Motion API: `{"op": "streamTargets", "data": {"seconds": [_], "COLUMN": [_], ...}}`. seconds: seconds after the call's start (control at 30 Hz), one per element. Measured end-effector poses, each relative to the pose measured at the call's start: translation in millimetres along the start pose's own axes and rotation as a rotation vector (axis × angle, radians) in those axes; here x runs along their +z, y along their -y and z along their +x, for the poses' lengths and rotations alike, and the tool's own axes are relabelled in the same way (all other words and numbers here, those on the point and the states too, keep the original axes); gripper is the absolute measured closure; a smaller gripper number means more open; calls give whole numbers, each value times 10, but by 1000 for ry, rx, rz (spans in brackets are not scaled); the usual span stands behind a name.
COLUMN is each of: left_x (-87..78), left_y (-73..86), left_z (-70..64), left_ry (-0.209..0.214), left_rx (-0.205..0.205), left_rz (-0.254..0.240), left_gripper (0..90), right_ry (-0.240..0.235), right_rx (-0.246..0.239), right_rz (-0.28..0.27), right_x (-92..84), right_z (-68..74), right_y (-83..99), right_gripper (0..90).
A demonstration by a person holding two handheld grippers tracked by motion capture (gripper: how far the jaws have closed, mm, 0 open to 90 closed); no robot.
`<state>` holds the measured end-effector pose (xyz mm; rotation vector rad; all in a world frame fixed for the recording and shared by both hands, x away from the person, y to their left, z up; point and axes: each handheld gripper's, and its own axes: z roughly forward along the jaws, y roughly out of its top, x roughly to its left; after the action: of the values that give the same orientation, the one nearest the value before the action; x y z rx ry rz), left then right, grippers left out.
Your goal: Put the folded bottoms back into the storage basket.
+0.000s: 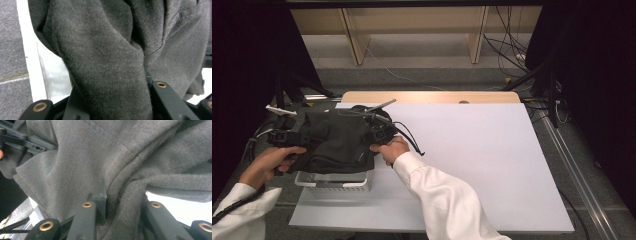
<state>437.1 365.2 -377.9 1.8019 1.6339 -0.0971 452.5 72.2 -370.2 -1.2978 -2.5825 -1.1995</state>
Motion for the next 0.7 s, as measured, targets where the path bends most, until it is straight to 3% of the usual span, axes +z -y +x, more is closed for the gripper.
{"op": "streamTargets", "data": {"seconds": [0.2,0.3,0.53,0.7], "left_x": [210,285,422,530], "left_y": [-15,-10,28,53], "left_z": [-14,39,98,101], "left_ry": [-141,-154,-180,-241], "left_rx": [11,-21,-33,-12], "left_rz": [59,70,81,104], "left_gripper": [618,594,563,545], "right_ry": [42,38,36,26], "right_rx": [-21,-8,-22,-15], "right_rz": [47,49,74,81], "right_x": [124,155,151,134], "right_z": [10,-9,-60,-94], "right_y": [27,26,23,28], "right_gripper": [684,665,567,513]}}
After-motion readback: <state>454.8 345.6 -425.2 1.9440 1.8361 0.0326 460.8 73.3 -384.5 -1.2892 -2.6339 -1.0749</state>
